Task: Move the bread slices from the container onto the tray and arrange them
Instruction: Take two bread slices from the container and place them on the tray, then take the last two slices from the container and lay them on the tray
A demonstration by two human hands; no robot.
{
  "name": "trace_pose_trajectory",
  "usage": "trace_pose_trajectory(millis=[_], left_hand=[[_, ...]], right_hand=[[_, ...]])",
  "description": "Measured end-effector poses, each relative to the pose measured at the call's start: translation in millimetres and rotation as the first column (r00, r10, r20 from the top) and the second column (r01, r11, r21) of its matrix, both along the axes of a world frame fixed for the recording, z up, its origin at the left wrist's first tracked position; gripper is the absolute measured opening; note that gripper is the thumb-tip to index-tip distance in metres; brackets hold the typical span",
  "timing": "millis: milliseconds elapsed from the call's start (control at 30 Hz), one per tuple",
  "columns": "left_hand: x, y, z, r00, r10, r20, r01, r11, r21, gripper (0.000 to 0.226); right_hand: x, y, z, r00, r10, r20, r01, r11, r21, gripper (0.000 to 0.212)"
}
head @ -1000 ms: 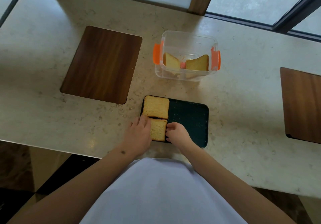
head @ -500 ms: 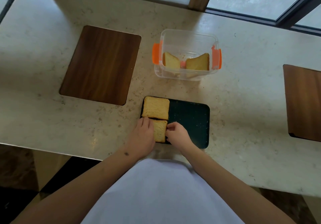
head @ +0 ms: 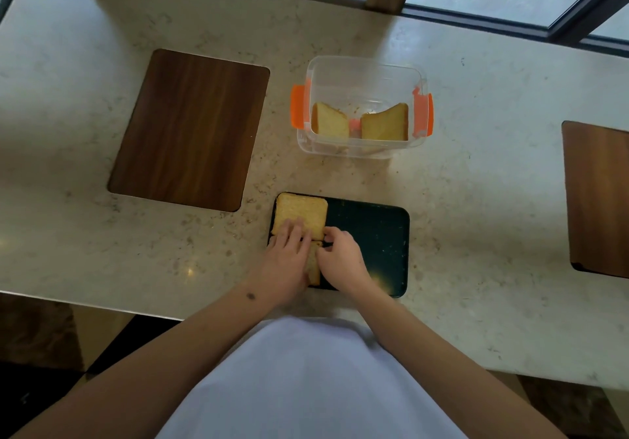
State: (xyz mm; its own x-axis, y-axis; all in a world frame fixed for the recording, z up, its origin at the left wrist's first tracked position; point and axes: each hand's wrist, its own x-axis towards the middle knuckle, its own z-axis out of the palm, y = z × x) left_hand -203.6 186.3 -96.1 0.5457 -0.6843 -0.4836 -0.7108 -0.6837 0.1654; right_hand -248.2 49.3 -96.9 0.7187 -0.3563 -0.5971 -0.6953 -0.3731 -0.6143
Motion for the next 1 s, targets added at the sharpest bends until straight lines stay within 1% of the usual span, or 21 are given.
trace_pose_trajectory(millis=[67,100,133,200,233,300,333,367,400,433,467,533,567,600,633,667,733,800,867,933,1000], left_hand=[[3,-6,7,1.000,0.014,-0.016,-0.014,1.000,0.004,0.080],[7,-13,14,0.999,0.032,-0.018,-0.033,0.999,-0.033,0.073],[14,-22,25,0.999,0.053,-0.006,-0.053,0.992,-0.114,0.060],[37,-48,50,0.994,0.092,0.067,-0.063,0.937,-0.343,0.033],[53,-63,63,0.987,0.115,0.109,-0.055,0.895,-0.442,0.027],[87,-96,86,0.966,0.158,0.205,-0.009,0.811,-0.585,0.027],[106,-115,96,0.954,0.184,0.238,0.007,0.777,-0.629,0.028],[124,-135,103,0.946,0.207,0.251,0.004,0.763,-0.646,0.028],[143,-154,109,0.946,0.213,0.245,-0.011,0.776,-0.631,0.027],[162,-173,112,0.953,0.196,0.230,-0.031,0.820,-0.572,0.026],[180,-188,112,0.965,0.159,0.211,-0.042,0.881,-0.471,0.025],[206,-207,107,0.986,0.048,0.157,-0.017,0.981,-0.193,0.021],[215,-212,102,0.991,0.007,0.132,0.002,0.998,-0.069,0.015],[223,-215,96,0.993,-0.007,0.114,0.006,1.000,0.010,0.009],[226,-216,90,0.995,-0.003,0.102,-0.001,0.999,0.041,0.007],[229,-218,83,0.995,0.005,0.097,-0.009,0.999,0.047,0.009],[232,-222,70,0.997,-0.011,0.071,0.007,0.998,0.067,0.014],[236,-222,57,1.000,-0.009,0.025,0.006,0.993,0.117,0.018],[241,-224,48,1.000,0.004,0.009,-0.005,0.988,0.153,0.011],[244,-229,41,1.000,0.003,0.014,-0.005,0.987,0.159,0.016],[245,-233,37,1.000,0.014,0.010,-0.015,0.988,0.152,0.027]], right_hand=[[1,-5,5,0.999,0.029,-0.022,-0.028,0.999,0.020,0.046],[3,-10,10,0.999,0.046,-0.025,-0.046,0.999,0.024,0.046],[7,-15,17,0.998,0.061,-0.006,-0.061,0.998,0.000,0.044],[23,-36,39,0.992,0.079,0.098,-0.065,0.988,-0.140,0.033],[36,-51,53,0.982,0.083,0.168,-0.044,0.973,-0.224,0.028],[67,-87,82,0.943,0.090,0.321,0.032,0.935,-0.354,0.021],[85,-106,94,0.915,0.114,0.387,0.063,0.908,-0.414,0.020],[104,-124,103,0.895,0.165,0.415,0.064,0.873,-0.484,0.021],[125,-139,110,0.891,0.239,0.386,0.024,0.825,-0.565,0.024],[145,-152,112,0.900,0.322,0.295,-0.062,0.762,-0.645,0.028],[162,-161,111,0.905,0.396,0.155,-0.179,0.687,-0.705,0.030],[188,-174,104,0.867,0.483,-0.125,-0.408,0.542,-0.734,0.030],[197,-179,98,0.832,0.507,-0.224,-0.488,0.480,-0.729,0.030],[203,-185,92,0.798,0.527,-0.292,-0.545,0.425,-0.722,0.030],[207,-188,87,0.771,0.543,-0.334,-0.582,0.384,-0.717,0.029],[210,-191,81,0.750,0.558,-0.355,-0.606,0.364,-0.707,0.028],[216,-192,75,0.712,0.586,-0.388,-0.659,0.367,-0.656,0.022],[223,-191,72,0.669,0.598,-0.441,-0.717,0.365,-0.594,0.009],[232,-191,70,0.638,0.591,-0.494,-0.758,0.372,-0.535,0.003],[239,-189,67,0.638,0.583,-0.503,-0.765,0.406,-0.500,0.003],[242,-187,64,0.672,0.578,-0.463,-0.735,0.450,-0.507,0.002]])
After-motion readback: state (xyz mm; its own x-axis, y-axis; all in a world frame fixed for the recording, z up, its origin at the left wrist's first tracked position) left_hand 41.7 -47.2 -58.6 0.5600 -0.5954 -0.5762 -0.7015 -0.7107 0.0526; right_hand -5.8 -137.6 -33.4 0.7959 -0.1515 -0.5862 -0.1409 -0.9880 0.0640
